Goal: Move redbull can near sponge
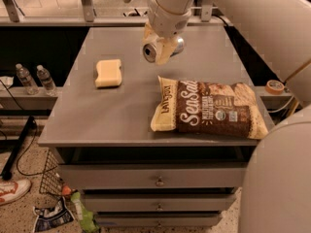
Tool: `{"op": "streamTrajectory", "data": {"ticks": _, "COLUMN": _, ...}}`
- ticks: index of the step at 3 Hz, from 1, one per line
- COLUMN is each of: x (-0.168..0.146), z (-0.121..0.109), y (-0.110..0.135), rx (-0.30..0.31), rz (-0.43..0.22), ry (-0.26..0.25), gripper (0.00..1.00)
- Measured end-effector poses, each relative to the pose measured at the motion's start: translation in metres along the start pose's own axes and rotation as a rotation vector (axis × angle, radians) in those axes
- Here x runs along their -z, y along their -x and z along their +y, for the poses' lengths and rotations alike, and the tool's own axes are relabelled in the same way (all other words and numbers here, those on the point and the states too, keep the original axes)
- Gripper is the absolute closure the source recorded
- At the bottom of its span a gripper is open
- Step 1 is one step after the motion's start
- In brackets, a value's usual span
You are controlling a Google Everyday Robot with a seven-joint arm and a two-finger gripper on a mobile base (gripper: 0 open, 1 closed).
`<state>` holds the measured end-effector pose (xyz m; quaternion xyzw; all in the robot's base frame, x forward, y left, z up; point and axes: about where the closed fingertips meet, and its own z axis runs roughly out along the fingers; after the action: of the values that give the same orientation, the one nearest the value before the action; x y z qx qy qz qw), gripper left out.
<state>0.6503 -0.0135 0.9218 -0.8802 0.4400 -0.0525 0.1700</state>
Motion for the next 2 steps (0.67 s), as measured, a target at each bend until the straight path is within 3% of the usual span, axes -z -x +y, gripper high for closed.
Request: {"op": "streamTrajectory", "data": {"ticks": 2, "x": -0.035, "z": -0.039, "y": 0.046, "rx": 0.191, "rz": -0.082, "ry": -0.010, "gripper": 1.00}}
